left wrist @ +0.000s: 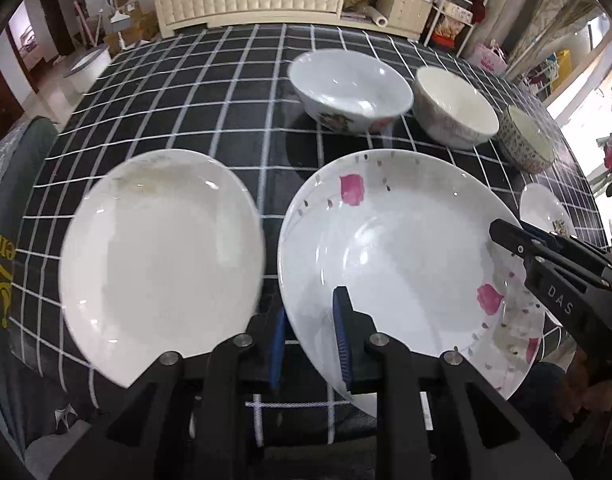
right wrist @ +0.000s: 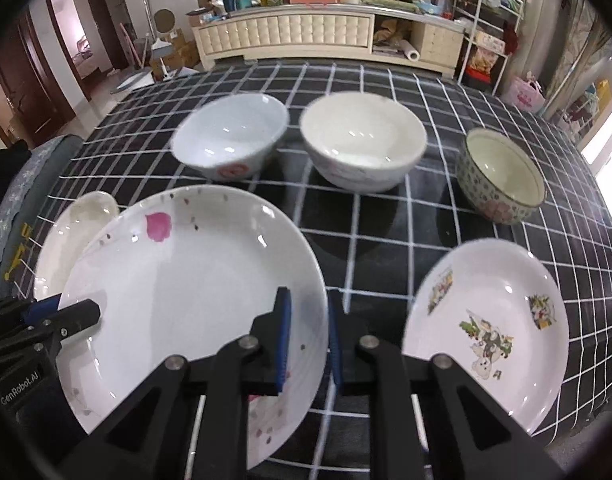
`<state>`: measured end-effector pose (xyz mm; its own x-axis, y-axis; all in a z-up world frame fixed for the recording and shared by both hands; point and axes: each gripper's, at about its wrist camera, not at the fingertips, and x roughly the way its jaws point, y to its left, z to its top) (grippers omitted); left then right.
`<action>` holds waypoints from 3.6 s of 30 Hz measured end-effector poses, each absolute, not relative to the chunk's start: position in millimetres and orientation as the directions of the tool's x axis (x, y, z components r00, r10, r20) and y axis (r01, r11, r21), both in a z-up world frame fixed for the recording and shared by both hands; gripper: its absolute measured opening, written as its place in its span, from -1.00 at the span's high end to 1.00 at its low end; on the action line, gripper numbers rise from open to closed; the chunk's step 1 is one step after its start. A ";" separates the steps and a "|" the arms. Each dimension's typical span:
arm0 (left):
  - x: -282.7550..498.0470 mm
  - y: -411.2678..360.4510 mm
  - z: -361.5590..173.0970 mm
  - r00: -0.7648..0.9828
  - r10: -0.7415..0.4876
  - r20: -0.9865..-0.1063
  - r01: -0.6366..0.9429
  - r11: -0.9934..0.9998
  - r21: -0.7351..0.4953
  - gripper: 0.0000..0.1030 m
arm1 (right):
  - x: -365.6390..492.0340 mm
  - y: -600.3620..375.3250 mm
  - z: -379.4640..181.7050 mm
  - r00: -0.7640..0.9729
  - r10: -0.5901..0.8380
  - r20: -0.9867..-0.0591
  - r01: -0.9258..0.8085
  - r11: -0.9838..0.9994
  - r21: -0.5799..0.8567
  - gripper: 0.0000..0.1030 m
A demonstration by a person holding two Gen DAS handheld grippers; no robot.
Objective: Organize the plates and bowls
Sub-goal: 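Lower the pink-flower plate onto the plain white plate and open the left tool, then grasp the rim of the cartoon-print plate with the left tool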
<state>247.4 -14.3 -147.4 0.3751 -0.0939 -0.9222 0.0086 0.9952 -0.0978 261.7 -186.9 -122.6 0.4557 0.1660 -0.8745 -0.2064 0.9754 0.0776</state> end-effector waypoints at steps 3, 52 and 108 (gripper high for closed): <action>241.0 1.8 -136.5 0.399 -0.092 -0.912 -0.009 0.994 -0.105 0.61 | 262.6 -172.8 -115.7 0.460 0.180 -0.869 -0.221 0.972 0.085 0.59; 218.7 136.1 -115.3 0.471 -0.024 -0.882 -0.148 0.983 -0.106 0.96 | 254.1 -21.9 -100.8 0.414 0.316 -0.854 -0.442 0.890 0.115 0.78; 248.9 -214.2 -95.6 0.414 -0.190 -0.890 0.339 0.940 -0.042 0.34 | 223.9 -400.8 -106.1 0.492 0.056 -0.869 0.080 0.991 0.110 0.17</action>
